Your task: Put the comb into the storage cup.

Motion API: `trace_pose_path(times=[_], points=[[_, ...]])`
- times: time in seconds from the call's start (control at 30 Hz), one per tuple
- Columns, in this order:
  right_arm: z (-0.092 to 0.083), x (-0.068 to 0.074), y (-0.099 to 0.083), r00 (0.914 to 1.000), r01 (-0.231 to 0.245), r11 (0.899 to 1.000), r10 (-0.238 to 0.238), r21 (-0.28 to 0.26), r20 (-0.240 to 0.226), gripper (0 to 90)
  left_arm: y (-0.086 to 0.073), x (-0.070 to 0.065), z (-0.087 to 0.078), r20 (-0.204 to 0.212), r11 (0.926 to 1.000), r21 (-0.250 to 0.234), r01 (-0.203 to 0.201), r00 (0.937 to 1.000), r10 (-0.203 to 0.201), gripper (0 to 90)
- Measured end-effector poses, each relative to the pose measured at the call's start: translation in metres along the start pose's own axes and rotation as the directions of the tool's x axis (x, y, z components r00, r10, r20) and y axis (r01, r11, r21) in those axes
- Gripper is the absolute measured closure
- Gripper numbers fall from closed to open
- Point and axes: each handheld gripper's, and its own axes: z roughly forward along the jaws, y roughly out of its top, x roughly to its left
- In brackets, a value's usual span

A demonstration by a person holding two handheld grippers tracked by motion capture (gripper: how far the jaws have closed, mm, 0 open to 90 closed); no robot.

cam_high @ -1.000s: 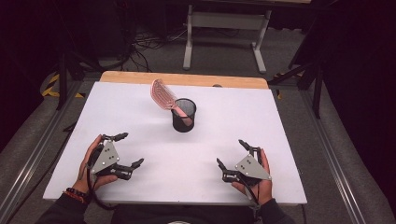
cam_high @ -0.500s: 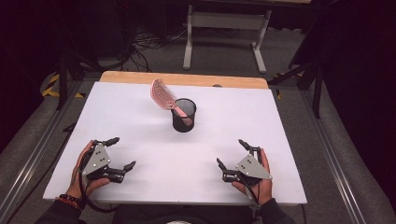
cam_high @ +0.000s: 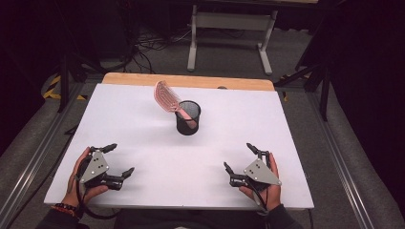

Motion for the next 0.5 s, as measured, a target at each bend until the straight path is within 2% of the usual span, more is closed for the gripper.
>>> trace_pose_path(times=[0.27, 0.5], points=[[-0.0025, -0.0018, 0.0008, 1.0000, -0.009, 1.000, 0.009, -0.006, -0.002, 6.9, 0.0005, 0.0000, 0.0004, -0.004, 1.0000, 0.001, 0.004, 1.0000, -0.004, 4.4], [-0.0008, 0.0013, 0.0011, 1.0000, 0.003, 1.000, -0.003, 0.000, -0.009, 7.0, 0.0003, -0.0006, 0.0009, 0.008, 1.0000, -0.004, 0.002, 1.0000, -0.002, 4.4]])
